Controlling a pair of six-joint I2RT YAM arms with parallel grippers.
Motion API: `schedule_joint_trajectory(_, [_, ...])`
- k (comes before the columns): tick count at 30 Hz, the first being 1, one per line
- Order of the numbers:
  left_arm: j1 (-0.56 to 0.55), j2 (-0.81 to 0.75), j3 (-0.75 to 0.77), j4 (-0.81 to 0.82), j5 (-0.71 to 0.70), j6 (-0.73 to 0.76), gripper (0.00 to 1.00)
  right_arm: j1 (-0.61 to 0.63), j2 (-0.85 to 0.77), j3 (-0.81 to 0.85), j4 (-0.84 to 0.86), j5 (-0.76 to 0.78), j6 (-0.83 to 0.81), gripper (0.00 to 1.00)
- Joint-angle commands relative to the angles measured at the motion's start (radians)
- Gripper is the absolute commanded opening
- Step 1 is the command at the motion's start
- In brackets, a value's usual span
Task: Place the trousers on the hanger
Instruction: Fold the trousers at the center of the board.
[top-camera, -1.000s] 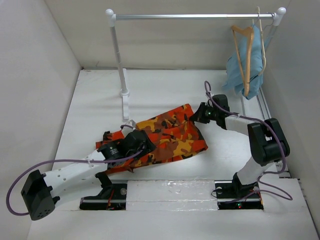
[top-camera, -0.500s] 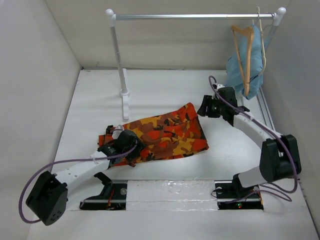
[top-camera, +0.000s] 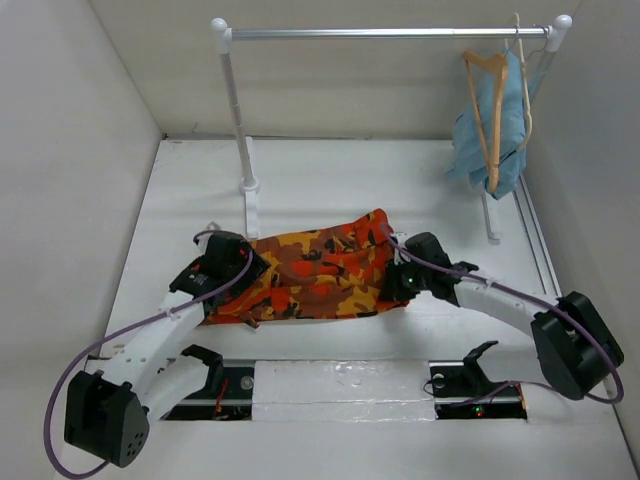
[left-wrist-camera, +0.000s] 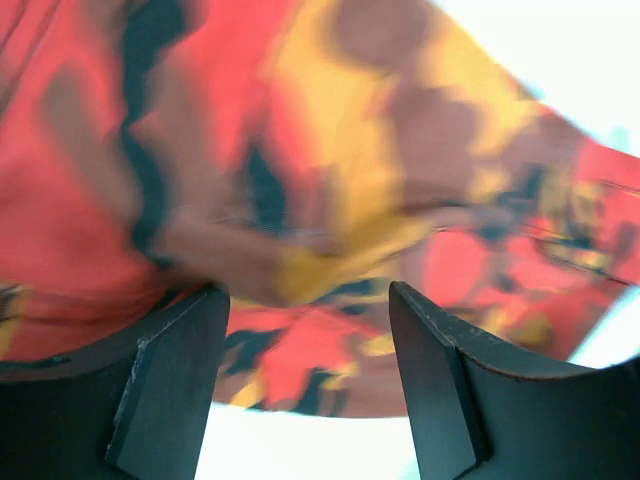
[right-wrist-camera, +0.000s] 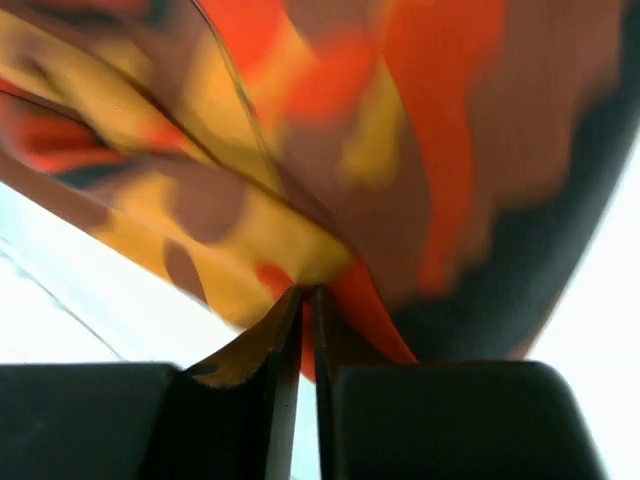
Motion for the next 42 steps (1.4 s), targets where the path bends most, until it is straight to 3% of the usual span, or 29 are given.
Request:
schedule_joint_trajectory(1, [-0.049, -0.007, 0.170, -0.004, -0.003, 0.127, 0.60, 0.010, -0.074, -0.060, 0.054, -0.014, 0.039, 0.15])
schedule_joint_trajectory(4, [-0.213, 0.134, 0.351, 0.031, -0.018, 0.163, 0.61, 0.020, -0.201, -0.040, -0.053, 0.052, 0.012, 0.41])
schedule_joint_trajectory(5, [-0.259, 0.207, 0.490, 0.018, -0.038, 0.209, 0.61, 0.008, -0.238, -0.019, -0.084, 0.058, -0.005, 0.50])
schedule_joint_trajectory(6, [-0.338, 0.448, 0.648, -0.057, -0.058, 0.257, 0.61, -0.036, -0.344, -0.004, -0.183, 0.093, -0.011, 0.53])
schedule_joint_trajectory(7, [-0.373, 0.450, 0.649, -0.058, -0.057, 0.257, 0.61, -0.036, -0.345, -0.004, -0.184, 0.094, -0.011, 0.53])
schedule_joint_trajectory(9, [-0.419, 0.658, 0.859, -0.076, -0.024, 0.299, 0.62, -0.065, -0.440, -0.014, -0.256, 0.129, 0.003, 0.43])
schedule_joint_trajectory(11, [-0.445, 0.770, 1.000, -0.059, 0.031, 0.312, 0.62, -0.119, -0.486, -0.042, -0.268, 0.140, 0.007, 0.20])
schedule_joint_trajectory(12, [-0.457, 0.867, 1.038, -0.041, 0.055, 0.320, 0.62, -0.139, -0.494, -0.086, -0.250, 0.123, 0.007, 0.14])
schedule_joint_trajectory(13, [-0.457, 0.913, 1.074, -0.033, 0.093, 0.322, 0.62, -0.182, -0.488, -0.102, -0.244, 0.071, -0.002, 0.08])
schedule_joint_trajectory(14, [-0.457, 0.964, 1.149, -0.033, 0.150, 0.322, 0.62, -0.199, -0.477, -0.114, -0.239, 0.034, -0.014, 0.09])
schedule_joint_trajectory(16, [-0.457, 1.094, 1.218, -0.038, 0.241, 0.332, 0.62, -0.223, -0.442, -0.126, -0.238, 0.003, -0.034, 0.26])
schedule_joint_trajectory(17, [-0.469, 1.160, 1.281, -0.047, 0.241, 0.331, 0.62, -0.224, -0.433, -0.126, -0.232, -0.008, -0.048, 0.47])
schedule_joint_trajectory(18, [-0.483, 1.185, 1.304, -0.053, 0.237, 0.334, 0.62, -0.233, -0.419, -0.126, -0.195, -0.030, -0.053, 0.54])
schedule_joint_trajectory(20, [-0.483, 1.243, 1.348, -0.058, 0.235, 0.340, 0.62, -0.233, -0.378, -0.106, -0.204, -0.063, -0.085, 0.58])
schedule_joint_trajectory(22, [-0.483, 1.271, 1.359, -0.059, 0.229, 0.340, 0.61, -0.233, -0.355, -0.093, -0.195, -0.086, -0.099, 0.55])
schedule_joint_trajectory(25, [-0.483, 1.303, 1.353, -0.056, 0.189, 0.343, 0.58, -0.243, -0.319, -0.106, -0.173, -0.080, -0.097, 0.43])
schedule_joint_trajectory(26, [-0.483, 1.309, 1.353, -0.058, 0.174, 0.346, 0.56, -0.243, -0.310, -0.128, -0.166, -0.080, -0.091, 0.35])
schedule_joint_trajectory(29, [-0.483, 1.349, 1.361, -0.052, 0.169, 0.349, 0.39, -0.285, -0.276, -0.193, -0.117, -0.101, -0.079, 0.25])
schedule_joint_trajectory(31, [-0.474, 1.369, 1.376, -0.049, 0.180, 0.348, 0.36, -0.311, -0.249, -0.232, -0.052, -0.115, -0.071, 0.24])
schedule_joint_trajectory(32, [-0.474, 1.380, 1.404, -0.052, 0.181, 0.349, 0.36, -0.311, -0.237, -0.252, -0.026, -0.120, -0.065, 0.15])
schedule_joint_trajectory(34, [-0.474, 1.410, 1.430, -0.058, 0.198, 0.354, 0.24, -0.322, -0.203, -0.286, 0.031, -0.129, -0.059, 0.02])
schedule_joint_trajectory(36, [-0.474, 1.443, 1.474, -0.062, 0.207, 0.360, 0.12, -0.322, -0.187, -0.309, 0.054, -0.132, -0.056, 0.00])
schedule_joint_trajectory(39, [-0.474, 1.490, 1.545, -0.079, 0.218, 0.362, 0.04, -0.299, -0.226, -0.347, 0.042, -0.173, -0.036, 0.00])
schedule_joint_trajectory(42, [-0.474, 1.526, 1.594, -0.085, 0.233, 0.352, 0.09, -0.259, -0.373, -0.390, -0.074, -0.163, 0.007, 0.00])
